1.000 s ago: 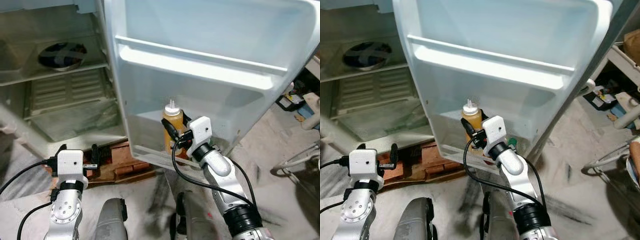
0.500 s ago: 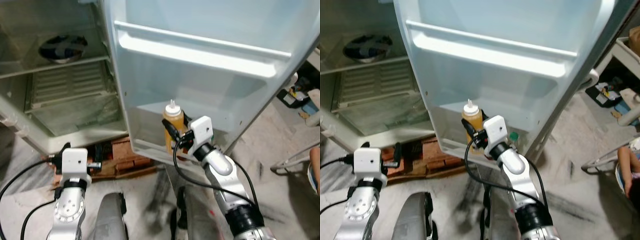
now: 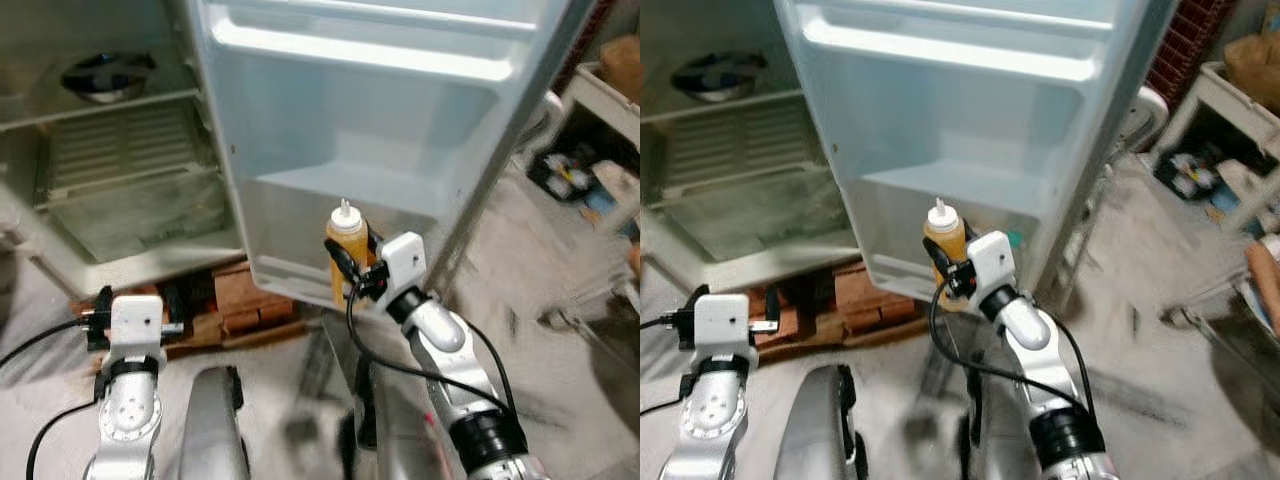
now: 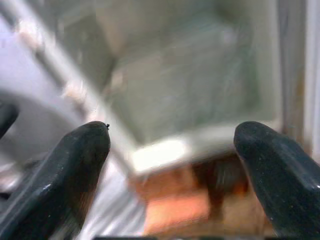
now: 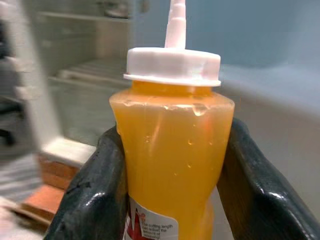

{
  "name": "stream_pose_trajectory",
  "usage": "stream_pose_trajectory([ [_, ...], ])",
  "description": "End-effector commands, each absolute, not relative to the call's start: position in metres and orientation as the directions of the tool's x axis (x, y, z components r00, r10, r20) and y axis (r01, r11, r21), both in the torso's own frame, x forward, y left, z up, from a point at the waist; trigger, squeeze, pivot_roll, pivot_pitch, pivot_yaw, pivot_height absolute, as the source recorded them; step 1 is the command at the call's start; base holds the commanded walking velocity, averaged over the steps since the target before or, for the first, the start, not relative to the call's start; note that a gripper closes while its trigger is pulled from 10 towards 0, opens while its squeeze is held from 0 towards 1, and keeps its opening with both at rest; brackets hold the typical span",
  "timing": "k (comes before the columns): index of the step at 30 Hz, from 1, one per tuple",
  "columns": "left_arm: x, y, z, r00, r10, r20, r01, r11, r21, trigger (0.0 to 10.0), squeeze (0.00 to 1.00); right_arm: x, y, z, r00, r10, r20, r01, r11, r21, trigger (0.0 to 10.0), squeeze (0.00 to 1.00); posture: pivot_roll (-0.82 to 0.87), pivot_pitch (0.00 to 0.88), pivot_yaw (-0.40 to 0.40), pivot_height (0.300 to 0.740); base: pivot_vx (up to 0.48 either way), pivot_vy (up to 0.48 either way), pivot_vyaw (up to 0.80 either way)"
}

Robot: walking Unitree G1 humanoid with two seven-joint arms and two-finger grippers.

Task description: Restocking fridge

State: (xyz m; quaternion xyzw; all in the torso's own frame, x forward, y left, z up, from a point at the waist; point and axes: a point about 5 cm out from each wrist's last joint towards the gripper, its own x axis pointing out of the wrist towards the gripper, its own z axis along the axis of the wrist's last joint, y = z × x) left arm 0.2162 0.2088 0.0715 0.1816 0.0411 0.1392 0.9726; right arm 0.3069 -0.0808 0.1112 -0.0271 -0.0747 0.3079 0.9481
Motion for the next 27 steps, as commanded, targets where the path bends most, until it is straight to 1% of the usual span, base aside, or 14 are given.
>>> stream_pose_trajectory([
  [1, 0.214, 0.21, 0.074, 0.95, 0.313, -0.018, -0.281, 0.875, 0.395, 10.0, 0.0, 0.304, -0.07, 0.105, 0.779, 0.619, 0.106, -0.613, 0.786, -0.086, 10.0, 0.0, 0.06, 0.15, -0.011, 0.563, 0.0, 0.0, 0.0],
  [2, 0.207, 0.211, 0.072, 0.943, 0.331, -0.024, -0.294, 0.866, 0.405, 10.0, 0.0, 0.305, -0.063, 0.106, 0.771, 0.627, 0.114, -0.622, 0.779, -0.083, 10.0, 0.0, 0.06, 0.157, -0.004, 0.563, 0.0, 0.0, 0.0],
  [7, 0.203, 0.21, 0.07, 0.945, 0.325, -0.036, -0.281, 0.863, 0.42, 10.0, 0.0, 0.305, -0.056, 0.107, 0.763, 0.633, 0.128, -0.628, 0.774, -0.084, 10.0, 0.0, 0.06, 0.169, 0.011, 0.548, 0.0, 0.0, 0.0],
  [12, 0.204, 0.215, 0.074, 0.943, 0.331, -0.022, -0.288, 0.852, 0.437, 10.0, 0.0, 0.306, -0.056, 0.106, 0.773, 0.621, 0.129, -0.617, 0.783, -0.073, 10.0, 0.0, 0.09, 0.174, 0.01, 0.528, 0.0, 0.0, 0.0],
  [14, 0.204, 0.215, 0.074, 0.943, 0.331, -0.022, -0.288, 0.852, 0.437, 10.0, 0.0, 0.306, -0.056, 0.106, 0.773, 0.621, 0.129, -0.617, 0.783, -0.073, 10.0, 0.0, 0.09, 0.174, 0.01, 0.528, 0.0, 0.0, 0.0],
  [15, 0.2, 0.223, 0.076, 0.936, 0.352, -0.017, -0.305, 0.835, 0.458, 10.0, 0.0, 0.308, -0.054, 0.104, 0.772, 0.623, 0.128, -0.62, 0.782, -0.071, 10.0, 0.0, 0.11, 0.189, 0.0, 0.528, 0.0, 0.0, 0.0],
  [17, 0.194, 0.229, 0.075, 0.93, 0.367, -0.026, -0.311, 0.821, 0.478, 10.0, 0.0, 0.312, -0.047, 0.105, 0.76, 0.638, 0.124, -0.632, 0.77, -0.084, 10.0, 0.0, 0.12, 0.196, -0.004, 0.528, 0.0, 0.0, 0.0],
  [19, 0.191, 0.229, 0.075, 0.927, 0.375, -0.028, -0.317, 0.819, 0.479, 10.0, 0.0, 0.313, -0.044, 0.106, 0.751, 0.648, 0.127, -0.64, 0.762, -0.099, 10.0, 0.0, 0.12, 0.199, -0.007, 0.528, 0.0, 0.0, 0.0],
  [21, 0.188, 0.228, 0.076, 0.925, 0.379, -0.025, -0.321, 0.814, 0.483, 10.0, 0.0, 0.315, -0.035, 0.109, 0.732, 0.669, 0.127, -0.654, 0.743, -0.142, 10.0, 0.0, 0.13, 0.205, -0.01, 0.528, 0.0, 0.0, 0.0],
  [27, 0.181, 0.225, 0.082, 0.933, 0.359, -0.004, -0.304, 0.796, 0.523, 10.0, 0.0, 0.321, -0.023, 0.108, 0.722, 0.685, 0.093, -0.66, 0.724, -0.202, 10.0, 0.0, 0.16, 0.233, -0.023, 0.528, 0.0, 0.0, 0.0],
])
